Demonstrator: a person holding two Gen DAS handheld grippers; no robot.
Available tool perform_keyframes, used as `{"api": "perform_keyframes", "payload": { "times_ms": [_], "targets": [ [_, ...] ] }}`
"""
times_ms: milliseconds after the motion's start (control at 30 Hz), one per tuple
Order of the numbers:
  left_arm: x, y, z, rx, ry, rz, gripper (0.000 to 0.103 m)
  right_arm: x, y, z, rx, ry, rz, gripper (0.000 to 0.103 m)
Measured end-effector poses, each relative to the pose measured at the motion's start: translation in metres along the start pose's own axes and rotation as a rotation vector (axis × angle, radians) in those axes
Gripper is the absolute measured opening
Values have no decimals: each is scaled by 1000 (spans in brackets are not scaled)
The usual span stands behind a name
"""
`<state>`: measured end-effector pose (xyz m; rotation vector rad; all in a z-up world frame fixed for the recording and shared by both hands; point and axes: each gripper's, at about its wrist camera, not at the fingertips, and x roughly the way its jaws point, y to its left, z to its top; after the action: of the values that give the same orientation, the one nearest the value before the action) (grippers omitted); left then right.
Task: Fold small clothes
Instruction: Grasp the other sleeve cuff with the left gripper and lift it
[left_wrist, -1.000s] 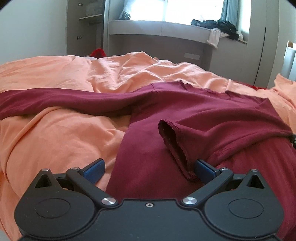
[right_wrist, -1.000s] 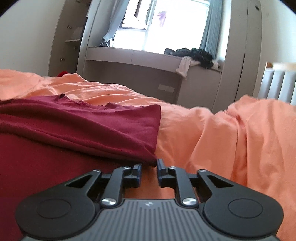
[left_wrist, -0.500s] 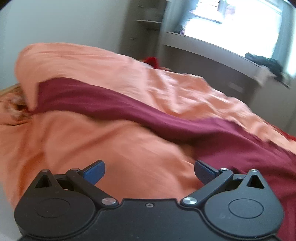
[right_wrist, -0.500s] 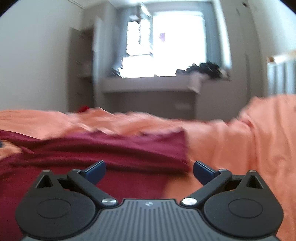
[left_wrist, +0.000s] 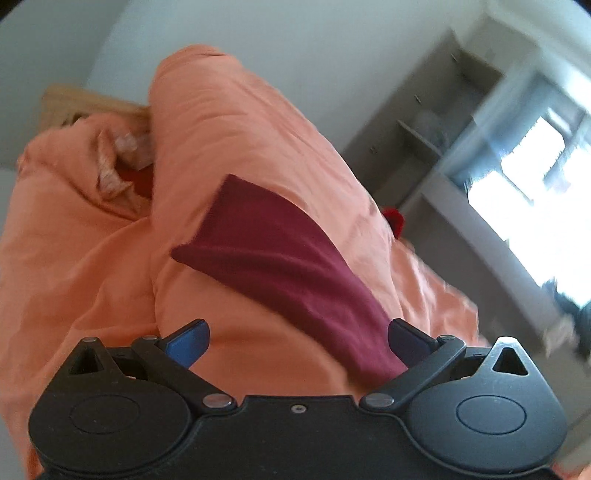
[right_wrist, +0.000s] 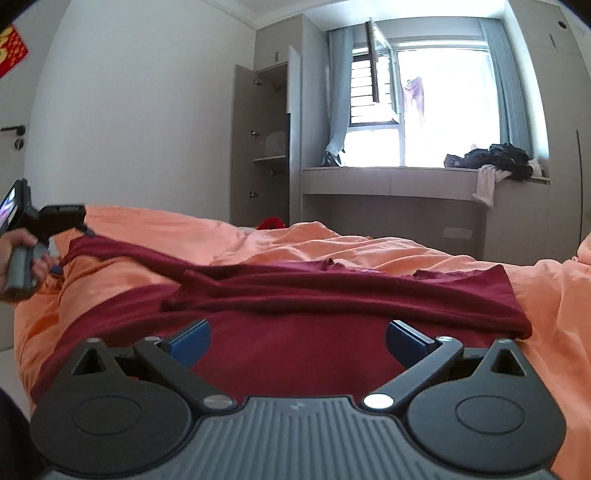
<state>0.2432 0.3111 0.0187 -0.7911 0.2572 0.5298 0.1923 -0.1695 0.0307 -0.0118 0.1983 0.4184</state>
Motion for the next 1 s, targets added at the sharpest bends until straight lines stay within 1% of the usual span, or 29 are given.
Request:
{"api": "perform_keyframes", "payload": {
  "times_ms": [33, 133, 167, 233, 267, 300, 333, 400, 433, 467, 500, 533, 567, 600, 633, 733, 833, 933, 1000],
  "targets": [
    [4, 3, 3, -33, -14, 2, 102, -2, 0, -3, -8, -1, 2, 103],
    [15, 8, 8, -80, -42, 17, 101, -7, 1, -9, -13, 13, -1, 103],
    [19, 10, 9, -96, -44, 22, 99, -7, 0, -11, -11, 20, -3, 103],
    [30, 15, 11, -154, -31, 24, 93, -7, -3, -14, 3, 34, -7, 103],
    [32, 19, 10, -190, -35, 33, 85, -7, -5, -16, 14, 43, -8, 103],
    [32, 23, 8, -231, -58, 46, 81, -7, -8, -18, 28, 52, -8, 103],
    [32, 27, 7, -267, -83, 45, 80, -7, -10, -21, 42, 59, -6, 103],
    [32, 28, 9, -289, -111, 38, 62, -9, -12, -24, 60, 55, -2, 103],
    [31, 28, 10, -287, -129, 31, 57, -10, -12, -25, 65, 50, 0, 103],
    [30, 27, 11, -280, -148, 32, 46, -10, -12, -25, 66, 46, 0, 103],
    [30, 25, 14, -268, -162, 35, 35, -11, -12, -25, 63, 43, 0, 103],
    [29, 22, 15, -250, -184, 42, 29, -11, -12, -24, 60, 40, -2, 103],
    [27, 19, 17, -232, -202, 40, 11, -11, -12, -24, 58, 37, -2, 103],
    [23, 14, 18, -205, -223, 36, 5, -12, -12, -23, 56, 33, -2, 103],
    [19, 7, 19, -171, -248, 32, 5, -13, -12, -23, 57, 28, -2, 103],
    [0, -21, 21, -66, -313, -45, 4, -16, -14, -22, 66, 12, -5, 103],
    [-21, -60, 15, 63, -359, -152, 4, -20, -17, -22, 75, -5, -10, 103],
    [-44, -104, 1, 184, -375, -271, 4, -26, -20, -22, 79, -15, -23, 103],
    [-59, -130, -11, 246, -379, -352, 4, -32, -24, -22, 83, -22, -36, 103]
  ]
}}
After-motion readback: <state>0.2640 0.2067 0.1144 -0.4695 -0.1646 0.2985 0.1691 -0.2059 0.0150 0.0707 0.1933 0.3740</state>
